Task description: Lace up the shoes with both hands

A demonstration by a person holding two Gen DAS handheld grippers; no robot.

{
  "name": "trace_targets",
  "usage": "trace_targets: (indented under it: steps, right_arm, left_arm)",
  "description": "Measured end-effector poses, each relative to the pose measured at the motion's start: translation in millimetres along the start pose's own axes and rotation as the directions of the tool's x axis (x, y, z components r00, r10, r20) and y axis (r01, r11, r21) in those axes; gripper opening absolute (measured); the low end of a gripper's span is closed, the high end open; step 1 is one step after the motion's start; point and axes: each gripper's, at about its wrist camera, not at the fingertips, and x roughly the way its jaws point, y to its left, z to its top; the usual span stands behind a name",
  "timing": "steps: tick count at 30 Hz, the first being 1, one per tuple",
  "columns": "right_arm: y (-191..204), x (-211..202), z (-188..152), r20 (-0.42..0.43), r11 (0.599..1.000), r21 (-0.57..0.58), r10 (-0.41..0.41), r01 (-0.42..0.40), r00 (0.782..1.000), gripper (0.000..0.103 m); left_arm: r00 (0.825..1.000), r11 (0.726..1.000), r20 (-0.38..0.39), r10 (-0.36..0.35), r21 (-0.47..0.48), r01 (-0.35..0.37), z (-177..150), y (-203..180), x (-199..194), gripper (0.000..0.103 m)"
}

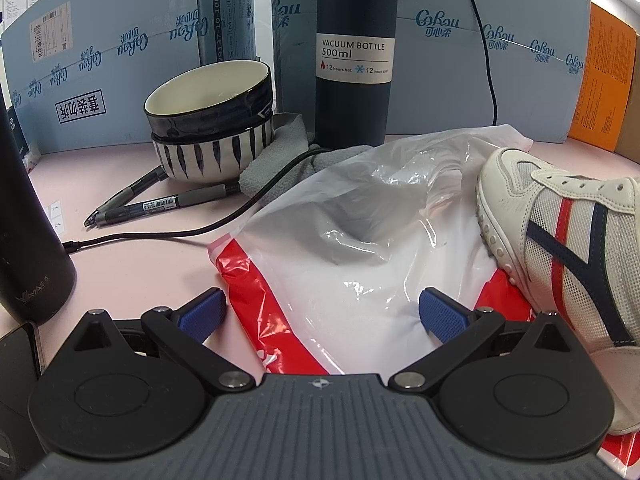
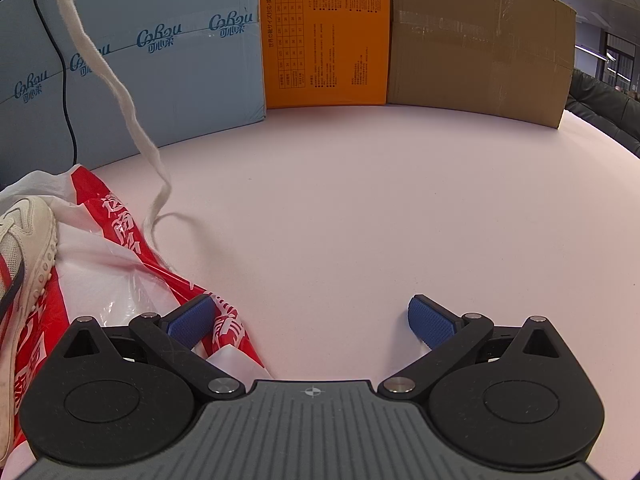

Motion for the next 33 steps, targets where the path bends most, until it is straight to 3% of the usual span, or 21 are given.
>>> trace_targets:
  steps: [33]
  right_arm:
    - [3.3,2.2,0.4,0.0,1.0,0.0,0.0,0.0,1.0,0.103]
  left_arm:
    - [1.0,1.0,0.0,0.002,0.0,-0.002,0.4,-0.3,0.8,0.103]
